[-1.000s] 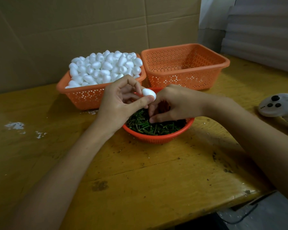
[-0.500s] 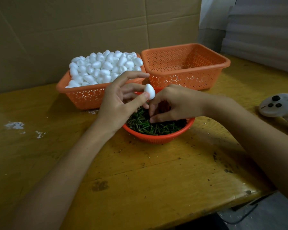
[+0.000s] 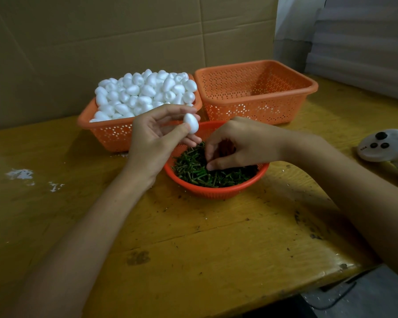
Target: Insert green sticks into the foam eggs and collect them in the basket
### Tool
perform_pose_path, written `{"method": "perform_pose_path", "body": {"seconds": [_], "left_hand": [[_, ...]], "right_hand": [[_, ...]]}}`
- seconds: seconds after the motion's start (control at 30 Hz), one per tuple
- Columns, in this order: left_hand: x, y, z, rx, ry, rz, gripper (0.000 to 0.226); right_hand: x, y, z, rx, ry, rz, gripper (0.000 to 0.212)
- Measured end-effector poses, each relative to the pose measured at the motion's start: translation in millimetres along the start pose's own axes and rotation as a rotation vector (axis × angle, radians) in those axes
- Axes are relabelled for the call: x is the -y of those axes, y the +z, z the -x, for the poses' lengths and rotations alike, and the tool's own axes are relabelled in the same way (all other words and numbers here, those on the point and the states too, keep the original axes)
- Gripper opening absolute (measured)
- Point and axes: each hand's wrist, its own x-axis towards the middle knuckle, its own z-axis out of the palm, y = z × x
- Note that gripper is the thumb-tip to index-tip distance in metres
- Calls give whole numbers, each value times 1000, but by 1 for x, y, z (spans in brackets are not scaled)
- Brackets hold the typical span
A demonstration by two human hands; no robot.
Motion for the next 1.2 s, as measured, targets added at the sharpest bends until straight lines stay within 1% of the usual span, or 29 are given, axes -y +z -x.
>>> {"method": "perform_pose_path", "body": {"seconds": [0.13, 0.83, 0.97, 1.2], "left_hand": [[-1, 1, 1, -12, 0, -13, 20], [-1, 0, 1, 13, -2, -42, 23], [-3, 3, 3, -6, -8, -16, 19], [-3, 5, 3, -8, -9, -17, 22]], "right_hand": [[0, 0, 0, 1, -8, 5, 15], [0, 0, 0, 6, -5, -11, 13], [1, 0, 0, 4, -10, 0, 13], [1, 0, 1, 3, -18, -4, 12]]}}
